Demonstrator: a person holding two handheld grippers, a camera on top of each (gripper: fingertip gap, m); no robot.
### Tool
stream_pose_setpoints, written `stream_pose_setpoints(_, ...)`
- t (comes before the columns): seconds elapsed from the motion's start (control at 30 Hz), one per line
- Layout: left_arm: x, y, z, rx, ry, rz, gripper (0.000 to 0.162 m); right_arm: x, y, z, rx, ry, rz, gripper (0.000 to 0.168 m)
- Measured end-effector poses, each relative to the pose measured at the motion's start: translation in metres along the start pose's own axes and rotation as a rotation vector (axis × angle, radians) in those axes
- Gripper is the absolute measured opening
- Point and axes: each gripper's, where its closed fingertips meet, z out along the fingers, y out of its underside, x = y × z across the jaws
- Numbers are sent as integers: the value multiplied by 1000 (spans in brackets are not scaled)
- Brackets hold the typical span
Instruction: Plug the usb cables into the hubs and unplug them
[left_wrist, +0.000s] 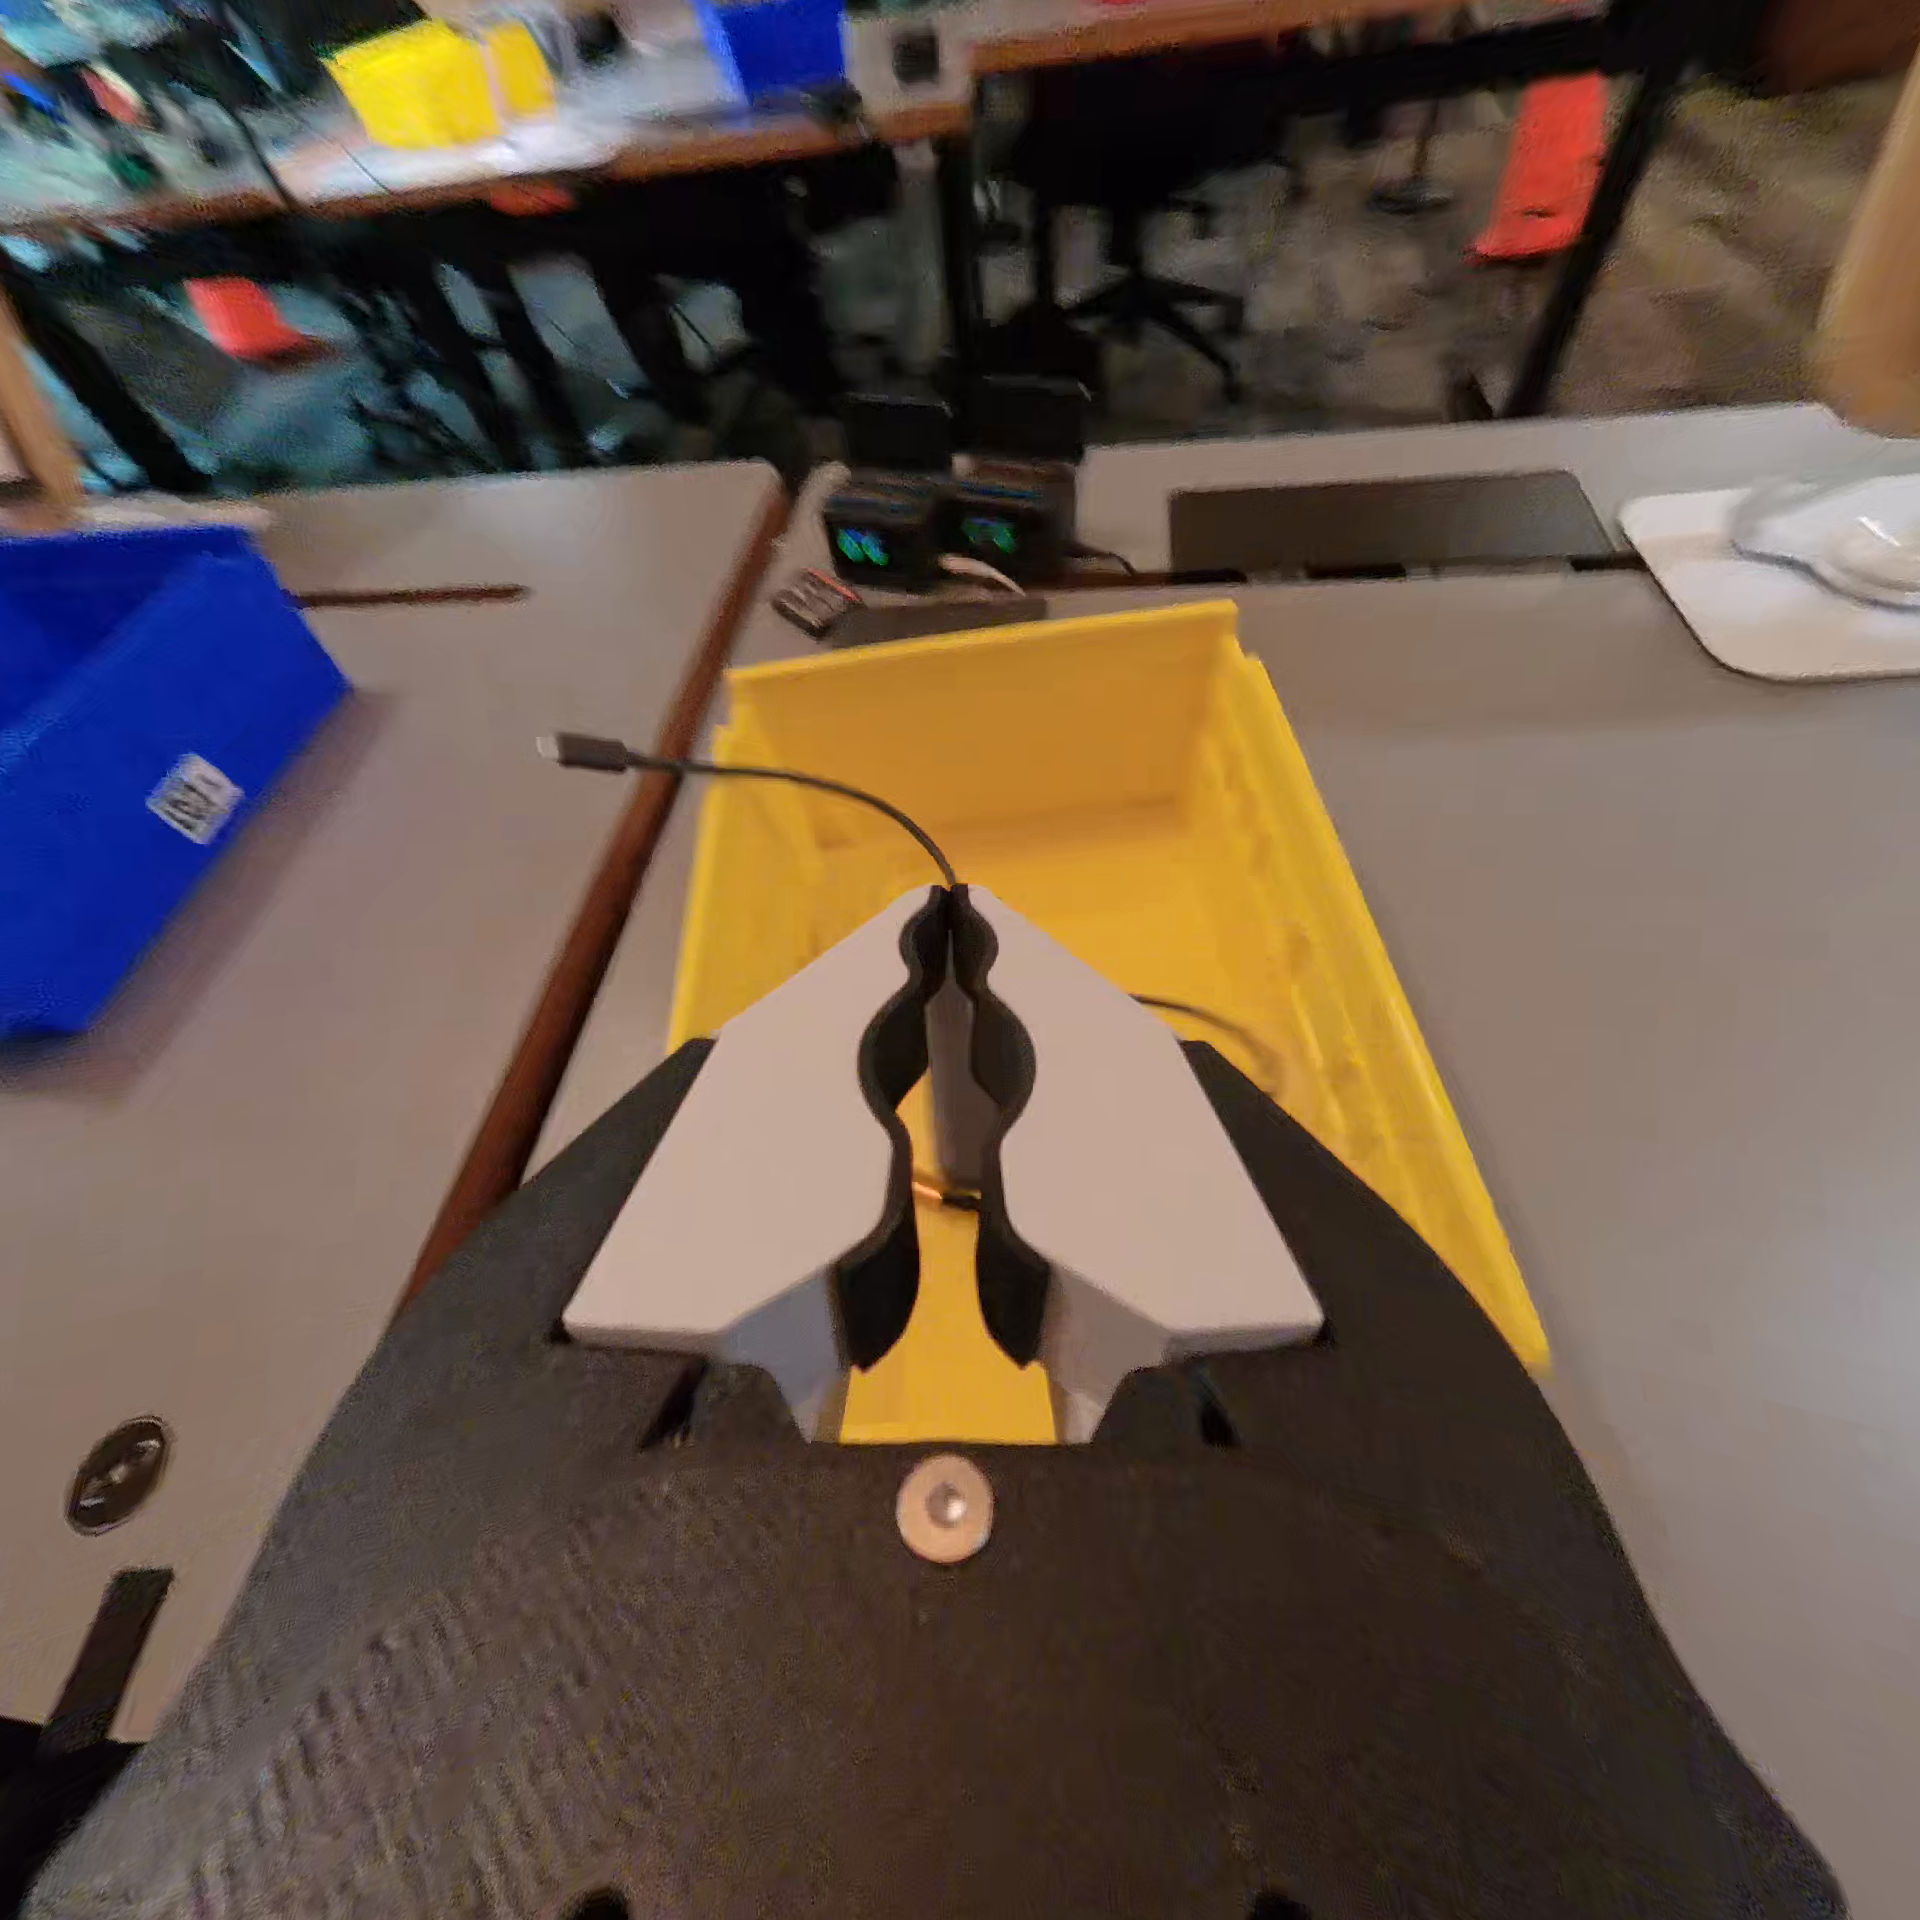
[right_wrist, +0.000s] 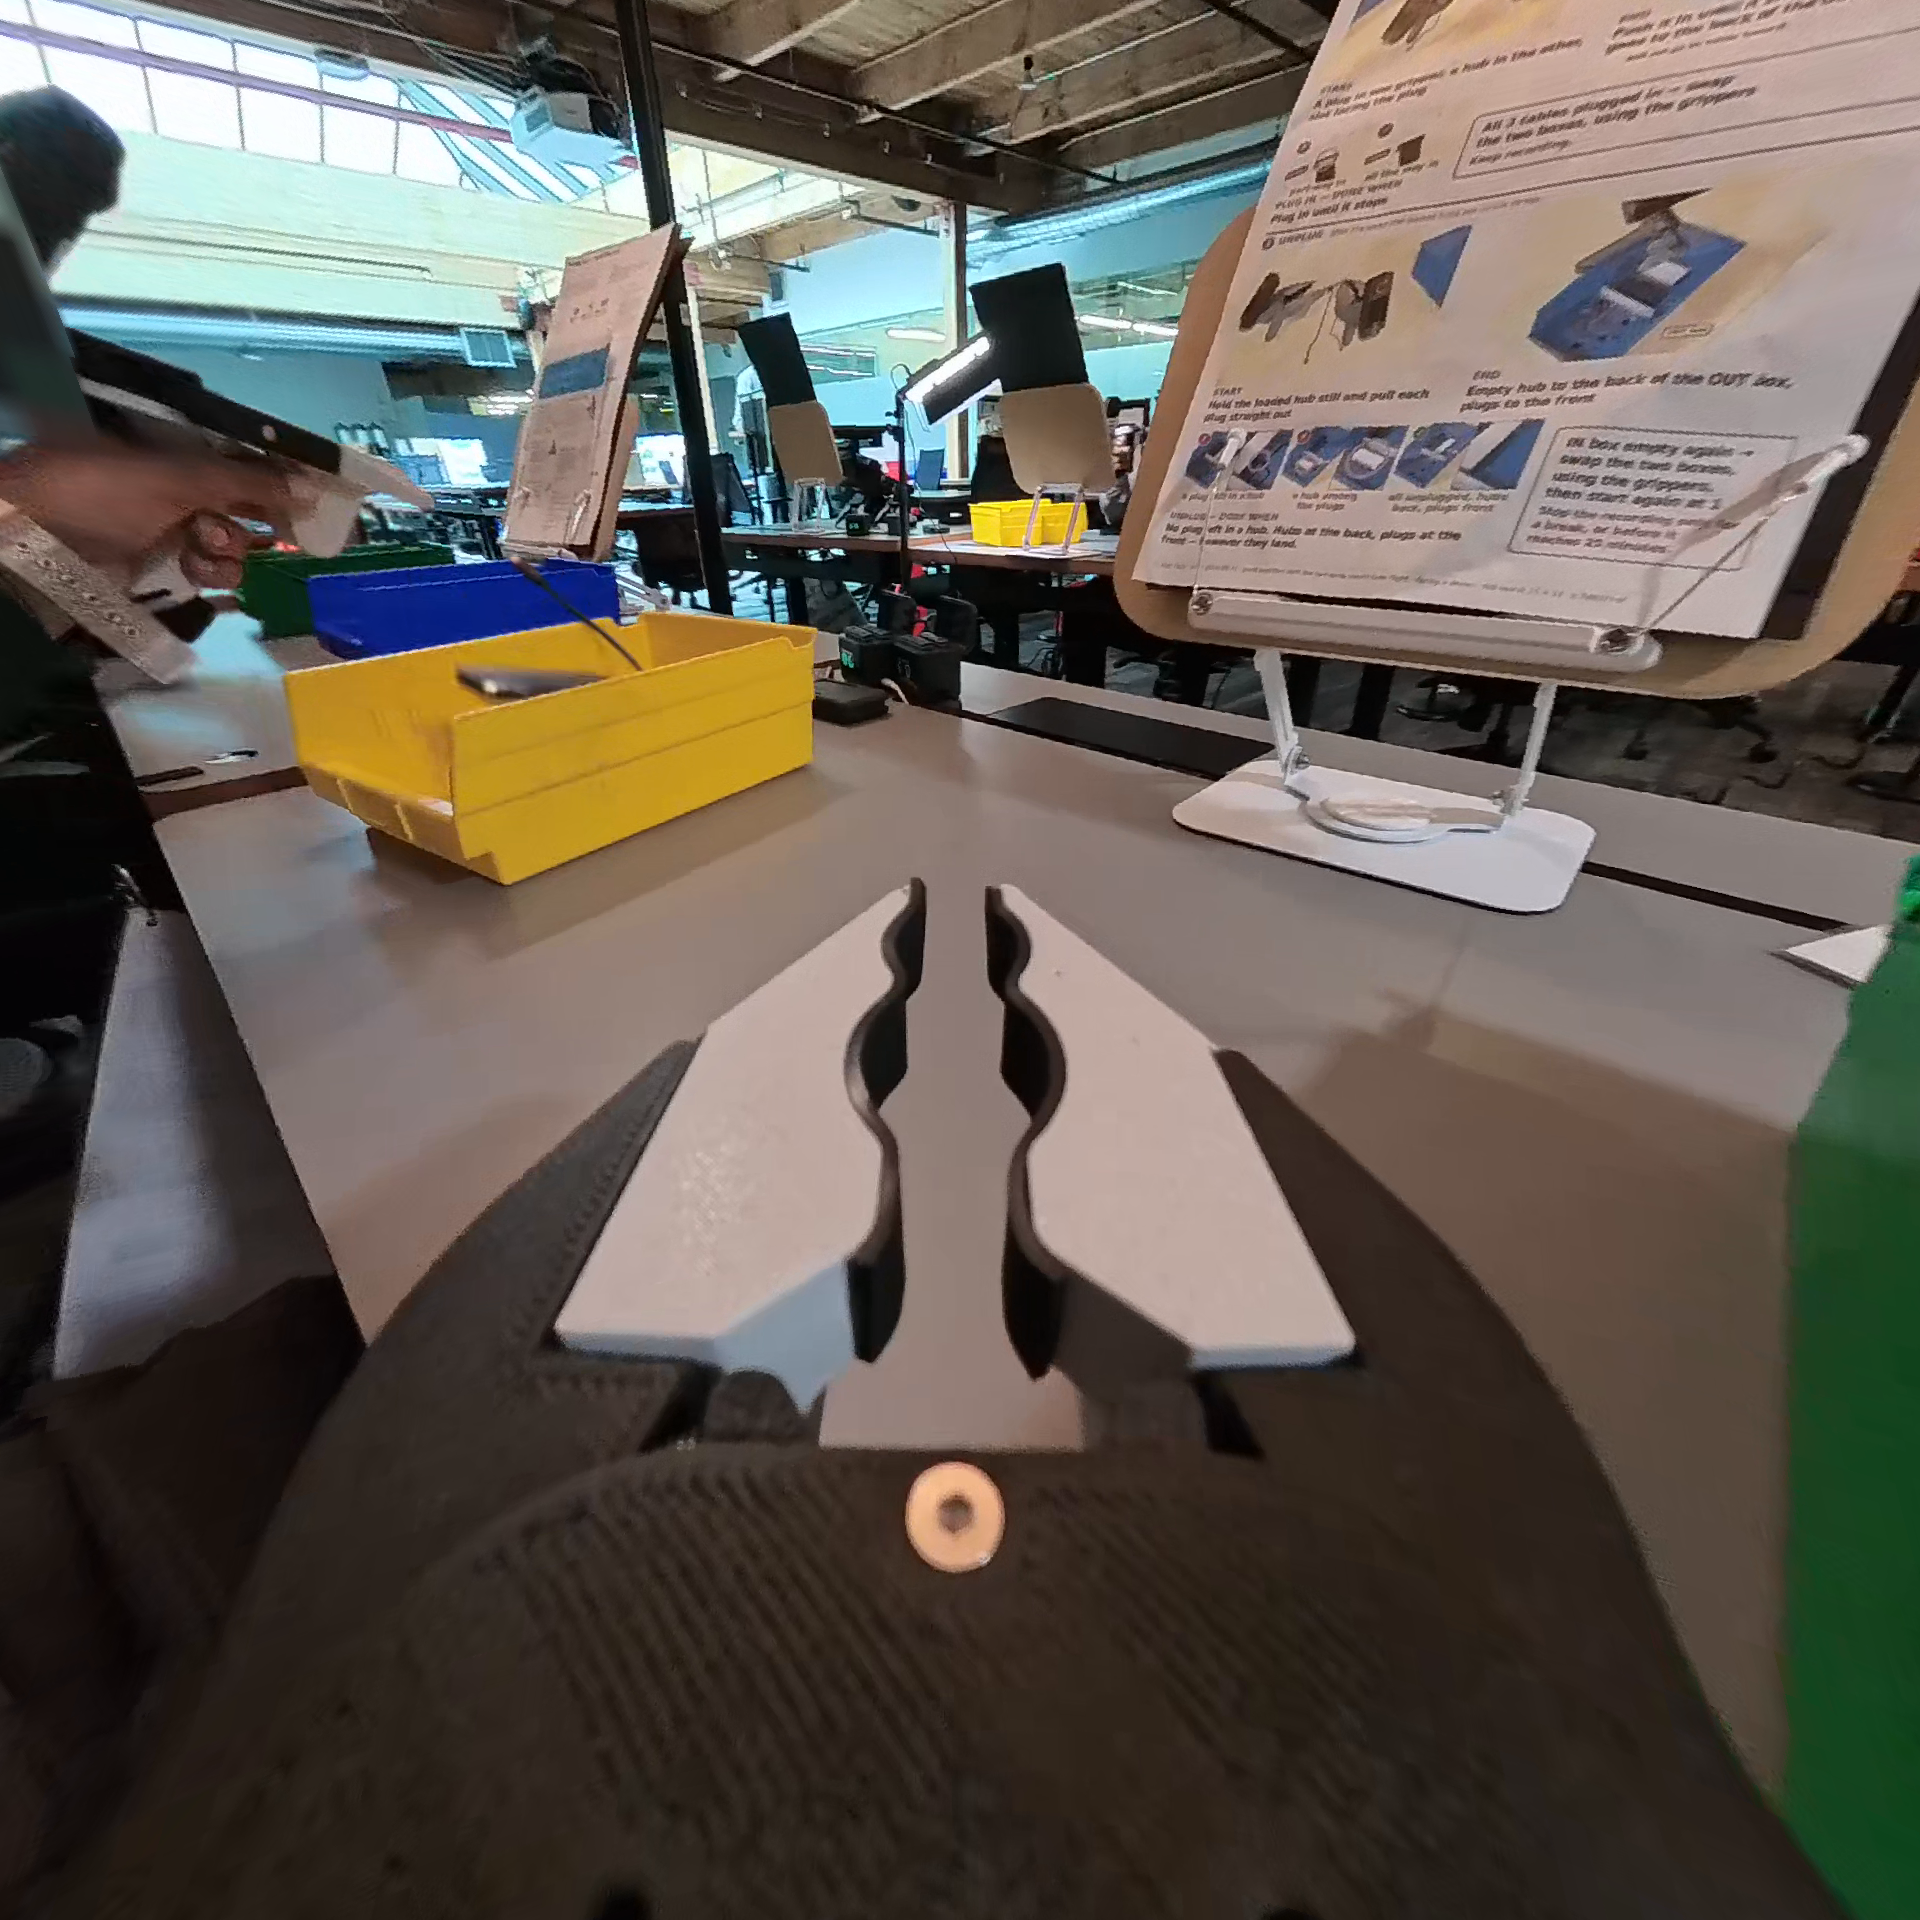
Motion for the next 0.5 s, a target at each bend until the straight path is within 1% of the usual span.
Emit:
stream_pose_setpoints(0.07, -3, 11, 4, -14, -42, 10, 0, -6, 1, 7, -2, -28, 7, 10)
stream_pose_setpoints(0.1, -5, 21, 8, -47, -59, 23, 0, -9, 1, 11, -4, -42, 6, 10)
stream_pose_setpoints(0.17, -2, 44, 17, -135, -49, 36, 0, -16, 2, 17, -9, -67, -4, 11)
stream_pose_setpoints(0.27, 0, 68, 26, -198, -39, 31, 0, -25, 6, 25, -29, -98, -30, 11)
stream_pose_setpoints(0.37, 8, 89, 37, -257, 19, -1, 26, -31, 12, 30, -54, -119, -54, 11)
stream_pose_setpoints(0.5, 13, 112, 54, -335, 71, -47, 46, -35, 17, 30, -80, -119, -94, 11)
